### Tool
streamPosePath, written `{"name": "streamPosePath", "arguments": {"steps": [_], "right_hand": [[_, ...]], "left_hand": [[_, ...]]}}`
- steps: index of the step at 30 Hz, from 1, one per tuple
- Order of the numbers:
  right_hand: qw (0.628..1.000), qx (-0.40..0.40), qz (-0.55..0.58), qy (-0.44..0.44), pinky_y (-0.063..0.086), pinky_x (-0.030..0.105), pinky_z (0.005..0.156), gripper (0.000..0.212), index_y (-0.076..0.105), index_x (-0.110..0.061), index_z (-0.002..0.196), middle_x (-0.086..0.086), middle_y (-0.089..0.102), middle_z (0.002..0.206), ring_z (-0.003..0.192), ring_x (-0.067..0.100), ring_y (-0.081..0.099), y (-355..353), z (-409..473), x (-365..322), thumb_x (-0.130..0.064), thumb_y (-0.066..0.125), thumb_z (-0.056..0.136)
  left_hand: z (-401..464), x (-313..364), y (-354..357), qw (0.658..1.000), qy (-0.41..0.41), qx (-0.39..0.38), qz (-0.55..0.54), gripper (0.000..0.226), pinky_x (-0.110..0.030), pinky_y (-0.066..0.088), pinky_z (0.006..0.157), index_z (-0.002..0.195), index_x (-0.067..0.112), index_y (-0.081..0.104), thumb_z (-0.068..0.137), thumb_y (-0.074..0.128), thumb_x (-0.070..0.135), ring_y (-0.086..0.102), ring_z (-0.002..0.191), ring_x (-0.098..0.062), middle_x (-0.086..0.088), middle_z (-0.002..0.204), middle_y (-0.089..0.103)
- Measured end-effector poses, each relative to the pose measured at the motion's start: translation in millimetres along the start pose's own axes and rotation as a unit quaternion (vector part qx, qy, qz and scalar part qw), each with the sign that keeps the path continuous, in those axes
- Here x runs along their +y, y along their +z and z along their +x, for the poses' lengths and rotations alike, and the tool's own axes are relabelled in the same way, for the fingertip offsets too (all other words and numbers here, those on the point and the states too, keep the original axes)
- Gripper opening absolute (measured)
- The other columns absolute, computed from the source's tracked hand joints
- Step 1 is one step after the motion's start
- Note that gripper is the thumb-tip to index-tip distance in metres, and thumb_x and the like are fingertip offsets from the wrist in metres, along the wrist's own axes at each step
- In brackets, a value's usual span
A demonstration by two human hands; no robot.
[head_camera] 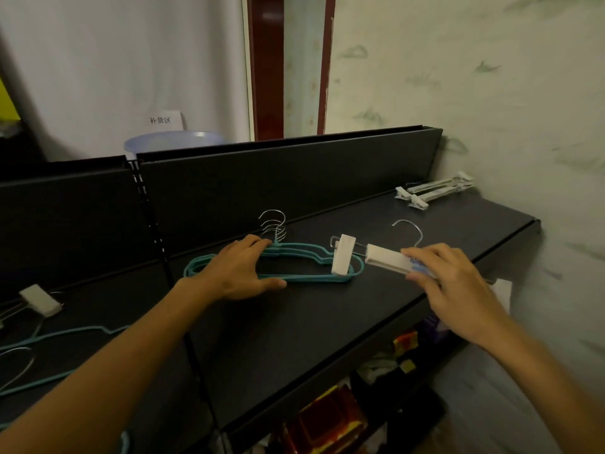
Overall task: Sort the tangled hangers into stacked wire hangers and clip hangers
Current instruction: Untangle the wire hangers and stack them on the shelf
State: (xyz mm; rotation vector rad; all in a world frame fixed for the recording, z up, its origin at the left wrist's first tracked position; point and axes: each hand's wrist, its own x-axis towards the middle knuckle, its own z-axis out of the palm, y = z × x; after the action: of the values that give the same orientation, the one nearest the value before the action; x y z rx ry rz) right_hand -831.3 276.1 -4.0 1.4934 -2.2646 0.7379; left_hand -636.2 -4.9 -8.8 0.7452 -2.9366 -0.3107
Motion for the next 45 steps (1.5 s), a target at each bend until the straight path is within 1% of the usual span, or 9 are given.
{"name": "streamPosePath", "arguments": {"steps": [6,22,24,27,30,33,39,42,45], "right_hand": [[0.999,0.003,0.014,0.034,0.046,0.042,0.081,0.037,0.056,-0.018,0.125,0.003,0.055,0.107,0.098,0.02,0.049,12,29,9,-0.02,0.058,0.088],[0.999,-0.009,-0.001,0.038,0.045,0.038,0.08,0.037,0.057,-0.02,0.124,0.003,0.056,0.107,0.096,0.019,0.049,31,44,2,-0.019,0.061,0.088],[0.999,-0.009,-0.003,0.043,0.045,0.038,0.081,0.037,0.056,-0.02,0.125,0.003,0.056,0.108,0.096,0.019,0.049,30,42,1,-0.02,0.06,0.088],[0.999,-0.006,-0.006,0.042,0.044,0.038,0.081,0.037,0.055,-0.021,0.126,0.002,0.056,0.108,0.096,0.018,0.048,26,36,3,-0.022,0.059,0.089],[0.999,-0.003,-0.006,0.036,0.044,0.038,0.081,0.037,0.055,-0.021,0.127,0.001,0.055,0.108,0.097,0.017,0.048,21,34,11,-0.023,0.057,0.09],[0.999,0.0,-0.012,0.031,0.045,0.038,0.081,0.037,0.054,-0.022,0.127,0.0,0.055,0.108,0.097,0.017,0.048,11,34,33,-0.024,0.056,0.09],[0.999,0.009,-0.028,0.032,0.04,0.033,0.084,0.037,0.054,-0.022,0.128,0.0,0.056,0.11,0.099,0.015,0.046,-21,25,129,-0.022,0.056,0.091],[0.999,0.005,-0.035,0.033,0.042,0.036,0.085,0.037,0.057,-0.019,0.126,0.004,0.059,0.111,0.1,0.021,0.05,-45,25,196,-0.016,0.058,0.09],[0.999,-0.003,-0.046,0.024,0.044,0.037,0.084,0.036,0.058,-0.017,0.125,0.007,0.06,0.11,0.099,0.024,0.052,-67,34,257,-0.014,0.06,0.088]], "left_hand": [[21,-10,-3,0.999,-0.017,-0.041,-0.001,0.094,-0.038,0.039,0.103,0.146,0.021,0.023,0.072,0.061,0.067,0.037,0.128,-0.017,0.0,0.146,0.03],[42,-32,4,0.994,-0.005,-0.106,-0.005,0.099,-0.04,0.031,0.109,0.147,0.022,0.019,0.071,0.061,0.069,0.028,0.135,-0.019,0.0,0.151,0.024],[42,-34,4,0.993,0.0,-0.111,0.028,0.1,-0.043,0.023,0.113,0.148,0.023,0.018,0.071,0.056,0.073,0.026,0.137,-0.019,0.0,0.152,0.022],[42,-26,-2,0.984,0.001,-0.115,0.133,0.105,-0.051,-0.001,0.114,0.149,0.024,0.012,0.068,0.046,0.082,0.017,0.141,-0.021,-0.003,0.155,0.018],[45,-2,-12,0.989,-0.007,-0.066,0.131,0.11,-0.05,-0.001,0.115,0.149,0.022,0.01,0.064,0.035,0.088,0.015,0.142,-0.022,-0.005,0.156,0.016],[57,37,-10,0.995,0.016,-0.007,0.103,0.103,-0.049,0.006,0.116,0.149,0.025,0.015,0.067,0.026,0.087,0.02,0.141,-0.021,-0.004,0.155,0.021],[112,137,26,0.992,0.061,0.054,0.1,0.077,-0.044,0.02,0.112,0.143,0.025,0.03,0.083,0.033,0.073,0.035,0.133,-0.02,-0.003,0.146,0.037],[145,194,47,0.992,0.068,0.085,0.068,0.062,-0.041,0.031,0.106,0.136,0.025,0.041,0.087,0.041,0.063,0.044,0.124,-0.02,-0.002,0.137,0.048],[175,241,65,0.994,0.061,0.085,0.039,0.055,-0.04,0.035,0.103,0.132,0.026,0.045,0.088,0.044,0.059,0.048,0.12,-0.019,0.0,0.133,0.051]]}}
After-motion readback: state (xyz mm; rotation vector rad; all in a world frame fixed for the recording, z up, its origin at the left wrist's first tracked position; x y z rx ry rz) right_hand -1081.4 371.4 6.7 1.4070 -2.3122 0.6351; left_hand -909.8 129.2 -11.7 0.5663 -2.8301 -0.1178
